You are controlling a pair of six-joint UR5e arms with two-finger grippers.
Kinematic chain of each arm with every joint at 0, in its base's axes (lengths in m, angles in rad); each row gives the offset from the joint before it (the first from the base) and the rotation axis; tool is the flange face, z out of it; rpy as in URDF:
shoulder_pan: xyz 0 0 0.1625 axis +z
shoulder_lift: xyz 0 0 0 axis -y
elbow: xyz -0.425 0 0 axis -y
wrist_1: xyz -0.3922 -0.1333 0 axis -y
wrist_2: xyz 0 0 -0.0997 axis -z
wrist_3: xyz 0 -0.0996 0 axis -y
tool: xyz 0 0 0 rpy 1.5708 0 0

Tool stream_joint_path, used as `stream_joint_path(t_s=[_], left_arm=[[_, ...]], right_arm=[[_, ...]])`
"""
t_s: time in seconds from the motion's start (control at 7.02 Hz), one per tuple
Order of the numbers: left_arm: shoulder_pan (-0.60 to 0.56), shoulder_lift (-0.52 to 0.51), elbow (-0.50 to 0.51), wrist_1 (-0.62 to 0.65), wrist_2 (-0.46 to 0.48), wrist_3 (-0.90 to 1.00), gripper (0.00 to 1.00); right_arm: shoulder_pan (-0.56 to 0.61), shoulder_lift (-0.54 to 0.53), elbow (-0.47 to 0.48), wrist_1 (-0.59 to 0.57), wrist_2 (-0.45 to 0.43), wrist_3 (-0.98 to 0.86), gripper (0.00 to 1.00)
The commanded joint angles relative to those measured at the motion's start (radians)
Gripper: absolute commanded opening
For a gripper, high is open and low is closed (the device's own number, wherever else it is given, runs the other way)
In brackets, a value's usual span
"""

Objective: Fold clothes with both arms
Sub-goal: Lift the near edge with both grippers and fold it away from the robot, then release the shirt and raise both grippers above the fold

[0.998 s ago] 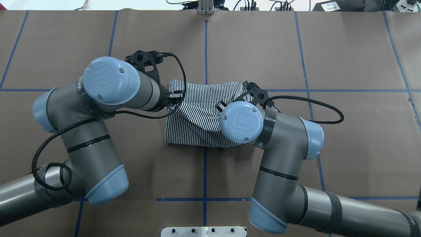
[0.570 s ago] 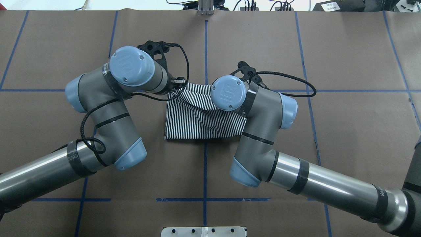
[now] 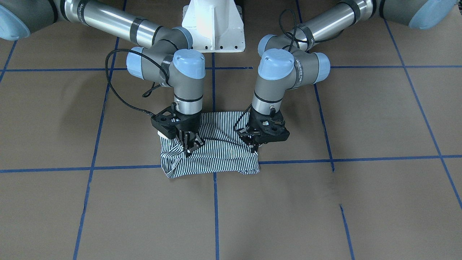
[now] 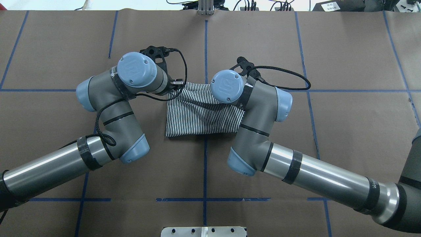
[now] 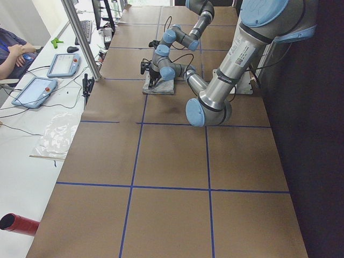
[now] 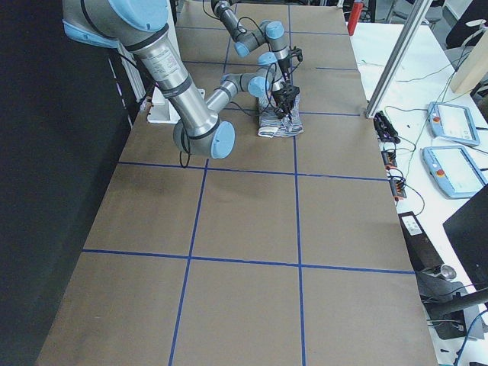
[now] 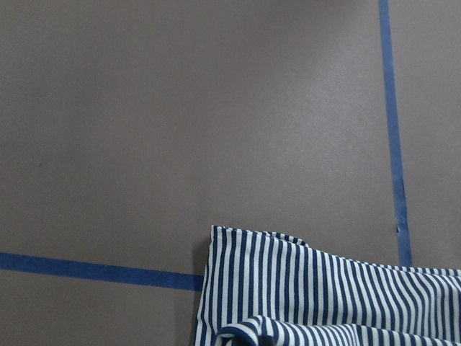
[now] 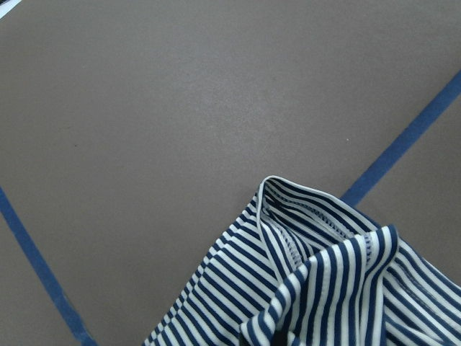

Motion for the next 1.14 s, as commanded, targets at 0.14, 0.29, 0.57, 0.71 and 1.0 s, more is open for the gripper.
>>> stream_joint_path(t_s=[0.14,0.29,0.57,0.71,1.0], left_arm=[[-0.053,0.027,-0.001,-0.067,-0.011,0.24,1.0],[-0.093,0.044,-0.003,-0.084,-0.063,0.328,1.0],[-0.145,0.079,-0.004,-0.126,-0.151,0.418,1.0],[-0.145,0.078,-0.004,-0.127,-0.151,0.415,1.0],[-0.145,0.078,-0.004,-0.13,-0.151,0.408,1.0]], right_arm=[[0.024,0.002,0.009,0.001,0.005,-0.082,1.0],[0.035,0.004,0.021,0.001,0.046,-0.158,1.0],[0.029,-0.001,0.073,-0.005,0.052,-0.246,1.0],[-0.003,-0.005,0.081,-0.01,0.046,-0.278,1.0],[-0.078,-0.019,0.08,-0.058,0.017,-0.438,1.0]])
